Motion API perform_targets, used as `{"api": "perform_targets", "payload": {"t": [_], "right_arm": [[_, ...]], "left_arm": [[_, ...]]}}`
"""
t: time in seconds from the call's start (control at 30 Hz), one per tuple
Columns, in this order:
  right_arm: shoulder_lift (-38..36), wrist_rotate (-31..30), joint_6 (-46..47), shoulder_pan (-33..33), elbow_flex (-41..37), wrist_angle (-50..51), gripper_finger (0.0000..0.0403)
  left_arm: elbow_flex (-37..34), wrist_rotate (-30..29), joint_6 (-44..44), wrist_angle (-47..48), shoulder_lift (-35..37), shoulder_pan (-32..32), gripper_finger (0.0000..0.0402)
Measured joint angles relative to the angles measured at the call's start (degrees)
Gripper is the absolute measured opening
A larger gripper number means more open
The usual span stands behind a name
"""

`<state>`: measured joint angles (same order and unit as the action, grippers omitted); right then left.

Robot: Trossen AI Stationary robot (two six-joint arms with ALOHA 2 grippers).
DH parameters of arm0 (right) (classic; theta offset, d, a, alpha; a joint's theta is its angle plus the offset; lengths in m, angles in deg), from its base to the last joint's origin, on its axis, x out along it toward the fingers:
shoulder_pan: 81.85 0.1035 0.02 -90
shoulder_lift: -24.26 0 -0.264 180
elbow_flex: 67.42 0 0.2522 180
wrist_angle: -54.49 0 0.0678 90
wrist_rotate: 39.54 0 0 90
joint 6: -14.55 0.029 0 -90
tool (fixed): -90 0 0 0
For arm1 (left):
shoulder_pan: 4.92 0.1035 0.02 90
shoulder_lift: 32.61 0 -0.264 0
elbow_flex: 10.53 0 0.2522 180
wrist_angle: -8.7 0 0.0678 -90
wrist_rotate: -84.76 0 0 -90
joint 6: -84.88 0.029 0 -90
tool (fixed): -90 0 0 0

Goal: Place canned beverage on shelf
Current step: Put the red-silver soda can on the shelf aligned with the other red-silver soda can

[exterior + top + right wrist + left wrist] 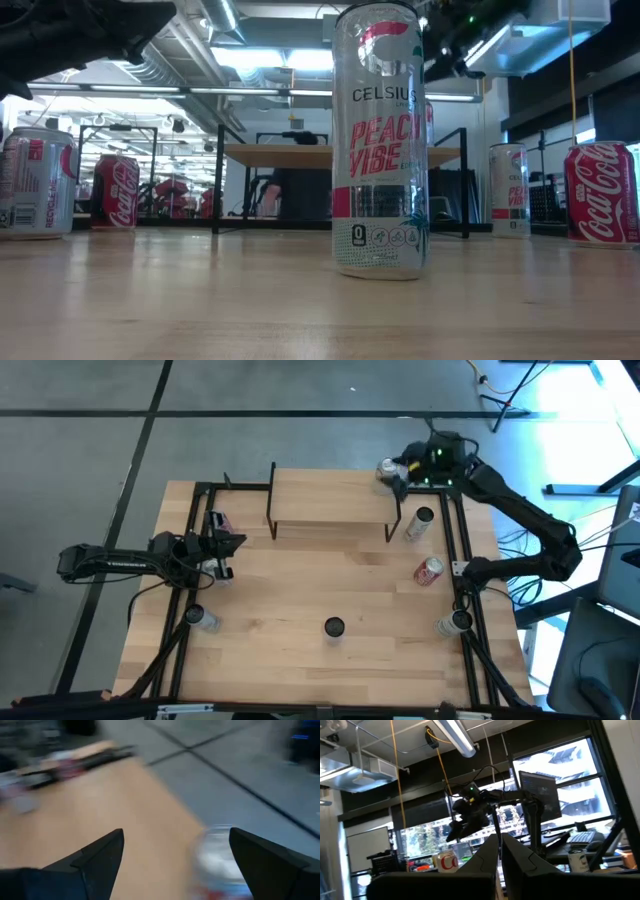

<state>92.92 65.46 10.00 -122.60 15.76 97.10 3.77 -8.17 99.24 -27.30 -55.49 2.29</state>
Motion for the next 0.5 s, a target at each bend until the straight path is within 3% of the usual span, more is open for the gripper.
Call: {"api": "perform_targets", "payload": {"t": [0.07,0.17,0.4,0.5], "right_arm": [[-1.64,3.74,0.72,4.15,-2.15,-1.70,0.0348],[-2.43,4.51,1.70,12.91,-6.37,-8.14,0.0348],[-2.06,-2.90,-0.42,26.56,-16.34,-21.21,0.0349],[-1.95,-2.87,-1.62,30.15,-20.45,-27.49,0.0349]], "left_arm": [[0.05,0.06,-0.69,0.16,-0.09,-0.02,0.0005],[2.85,0.61,-2.34,4.08,-2.74,-0.43,0.0005],[15.30,-5.08,-3.31,21.27,-14.10,-2.35,0.0005],[20.96,-0.53,-4.52,29.49,-18.62,-3.12,0.0005]]}}
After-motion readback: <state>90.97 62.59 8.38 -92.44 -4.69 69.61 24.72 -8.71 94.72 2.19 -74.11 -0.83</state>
